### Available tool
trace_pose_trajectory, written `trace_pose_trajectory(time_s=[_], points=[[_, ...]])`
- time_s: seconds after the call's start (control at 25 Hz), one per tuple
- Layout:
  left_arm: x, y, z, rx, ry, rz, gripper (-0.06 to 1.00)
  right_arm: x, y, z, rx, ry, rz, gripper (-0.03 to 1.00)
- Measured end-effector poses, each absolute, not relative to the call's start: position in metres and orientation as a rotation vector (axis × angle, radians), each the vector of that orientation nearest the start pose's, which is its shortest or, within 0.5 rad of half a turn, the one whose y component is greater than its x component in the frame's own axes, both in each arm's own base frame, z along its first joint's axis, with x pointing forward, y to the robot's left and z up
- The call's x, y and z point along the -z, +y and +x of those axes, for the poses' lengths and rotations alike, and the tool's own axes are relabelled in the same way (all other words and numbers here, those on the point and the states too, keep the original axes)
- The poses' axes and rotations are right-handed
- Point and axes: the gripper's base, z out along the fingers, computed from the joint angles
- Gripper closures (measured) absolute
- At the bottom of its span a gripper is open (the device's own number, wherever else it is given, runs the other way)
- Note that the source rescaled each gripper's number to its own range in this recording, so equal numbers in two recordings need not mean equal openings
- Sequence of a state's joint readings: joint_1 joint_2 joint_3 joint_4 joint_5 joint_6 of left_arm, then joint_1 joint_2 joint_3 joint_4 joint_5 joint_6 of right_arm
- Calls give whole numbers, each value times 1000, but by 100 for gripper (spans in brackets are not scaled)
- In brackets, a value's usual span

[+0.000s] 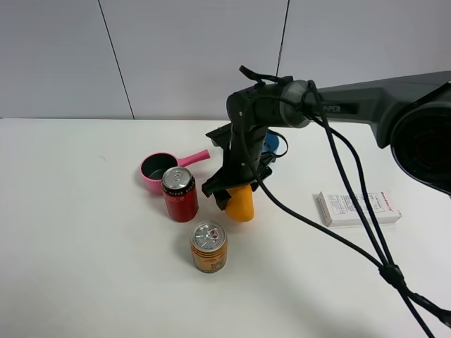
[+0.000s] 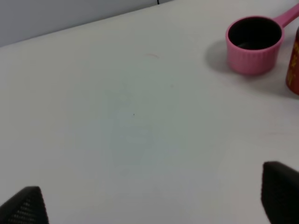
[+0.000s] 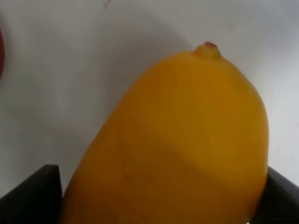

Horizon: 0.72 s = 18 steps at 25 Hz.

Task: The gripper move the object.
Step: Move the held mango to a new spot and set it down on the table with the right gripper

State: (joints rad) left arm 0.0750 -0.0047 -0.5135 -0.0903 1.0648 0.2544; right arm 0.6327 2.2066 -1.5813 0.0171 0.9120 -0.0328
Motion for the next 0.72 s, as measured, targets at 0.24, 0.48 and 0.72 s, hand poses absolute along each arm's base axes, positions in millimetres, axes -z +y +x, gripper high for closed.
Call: trace_pose_trajectory(time_s=[0.24,0.48,0.72], points=[[-281,-8,-7,-100,2020,187,-6,-118,259,352,-55,2876,-988,97],[-281,-8,-7,-100,2020,187,-6,-118,259,352,-56,2876,-988,93],[-281,-8,-7,-100,2020,187,-6,-112,260,353,-59,2880,-961,55]])
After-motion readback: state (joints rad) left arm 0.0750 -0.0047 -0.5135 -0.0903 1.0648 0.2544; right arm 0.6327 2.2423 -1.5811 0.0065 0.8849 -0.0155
